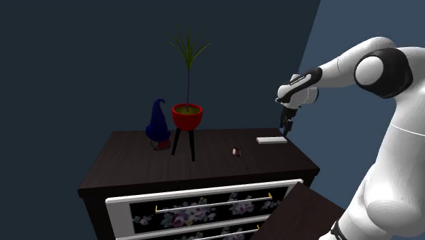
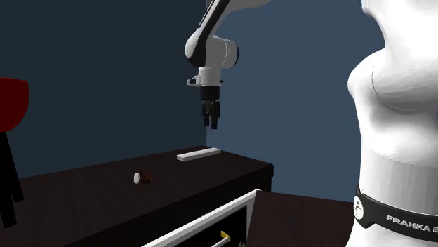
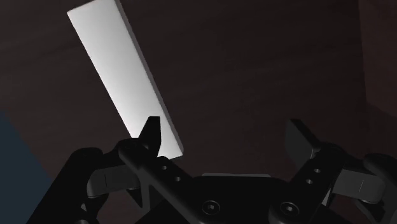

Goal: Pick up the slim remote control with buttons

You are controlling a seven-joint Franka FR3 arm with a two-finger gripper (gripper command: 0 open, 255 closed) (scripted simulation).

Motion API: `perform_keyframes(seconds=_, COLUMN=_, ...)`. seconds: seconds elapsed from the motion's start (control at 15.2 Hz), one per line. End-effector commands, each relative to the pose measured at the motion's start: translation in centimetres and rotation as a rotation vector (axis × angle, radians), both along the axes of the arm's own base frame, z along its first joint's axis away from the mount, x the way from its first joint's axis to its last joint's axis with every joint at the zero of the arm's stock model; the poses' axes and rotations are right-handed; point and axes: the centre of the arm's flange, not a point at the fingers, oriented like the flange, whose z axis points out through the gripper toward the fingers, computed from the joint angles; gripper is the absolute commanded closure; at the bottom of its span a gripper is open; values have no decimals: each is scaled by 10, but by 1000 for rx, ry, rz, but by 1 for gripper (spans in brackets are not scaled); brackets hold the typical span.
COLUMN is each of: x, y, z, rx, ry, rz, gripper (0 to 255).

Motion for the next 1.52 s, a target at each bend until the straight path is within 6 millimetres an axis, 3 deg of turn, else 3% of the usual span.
perform_keyframes(seconds=0.0, x=13, y=-16, z=-18, rx=6, ry=1, rz=46, gripper=0)
perform_keyframes(seconds=0.53, x=77, y=-71, z=-87, rx=30, ry=12, rz=213, gripper=0)
perform_keyframes(seconds=1.06, x=78, y=-71, z=-128, rx=31, ry=12, rz=216, gripper=0)
perform_keyframes(seconds=1.19, x=78, y=-71, z=-128, rx=31, ry=12, rz=216, gripper=0)
perform_keyframes(seconds=1.25, x=78, y=-71, z=-128, rx=31, ry=12, rz=216, gripper=255)
perform_keyframes(seconds=1.45, x=78, y=-71, z=-128, rx=31, ry=12, rz=216, gripper=255)
